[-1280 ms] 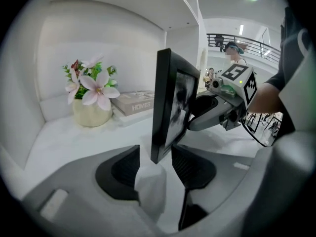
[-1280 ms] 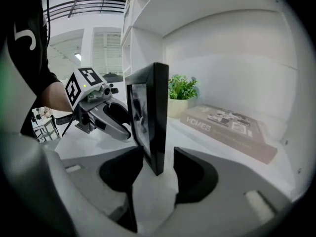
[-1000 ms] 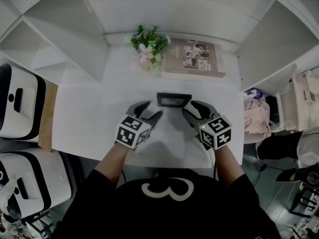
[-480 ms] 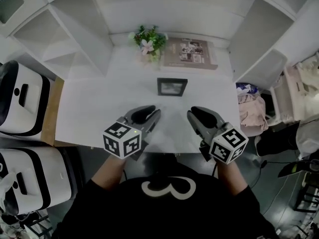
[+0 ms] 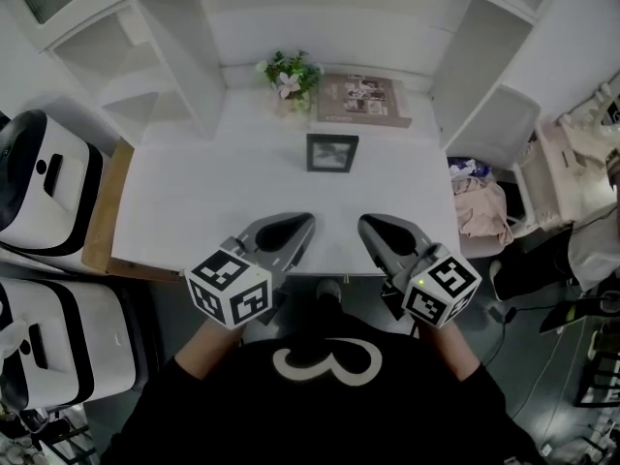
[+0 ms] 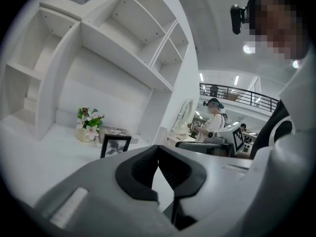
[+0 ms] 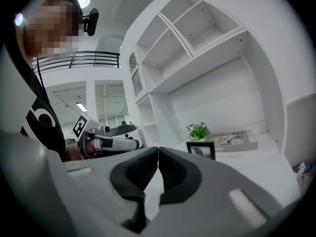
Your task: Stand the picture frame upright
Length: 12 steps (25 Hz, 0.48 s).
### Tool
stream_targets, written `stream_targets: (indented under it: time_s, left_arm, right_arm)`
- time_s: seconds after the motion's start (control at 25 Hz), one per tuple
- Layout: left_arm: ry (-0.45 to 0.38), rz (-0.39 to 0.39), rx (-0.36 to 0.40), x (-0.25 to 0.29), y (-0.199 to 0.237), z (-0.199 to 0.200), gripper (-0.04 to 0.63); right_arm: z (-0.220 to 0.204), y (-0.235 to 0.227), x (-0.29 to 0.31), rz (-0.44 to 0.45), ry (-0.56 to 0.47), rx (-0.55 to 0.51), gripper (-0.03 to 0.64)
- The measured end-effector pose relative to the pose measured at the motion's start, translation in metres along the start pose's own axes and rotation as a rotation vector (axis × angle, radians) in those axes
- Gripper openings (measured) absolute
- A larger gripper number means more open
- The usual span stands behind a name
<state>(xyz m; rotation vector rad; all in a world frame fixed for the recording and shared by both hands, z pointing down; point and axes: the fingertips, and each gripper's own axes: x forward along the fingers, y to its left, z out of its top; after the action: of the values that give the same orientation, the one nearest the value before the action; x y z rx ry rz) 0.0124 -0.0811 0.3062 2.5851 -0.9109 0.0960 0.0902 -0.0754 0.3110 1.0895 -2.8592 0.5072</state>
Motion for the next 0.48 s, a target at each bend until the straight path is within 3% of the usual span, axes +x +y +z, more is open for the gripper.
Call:
stream_targets:
  time_s: [0.28, 0.48]
  left_arm:
    - [-0.009, -0.013, 0.063, -0.016, -0.026, -0.002, 0.011]
    - [-0.004, -0.013, 0.085, -0.022, -0.036, -0.003, 0.011]
  right_arm:
    - [-0.004, 0.02, -0.018, 0.016, -0.025, 0.03, 0.003]
    - [-0.006, 0.026, -0.026, -0.009, -0.01, -0.005, 0.003]
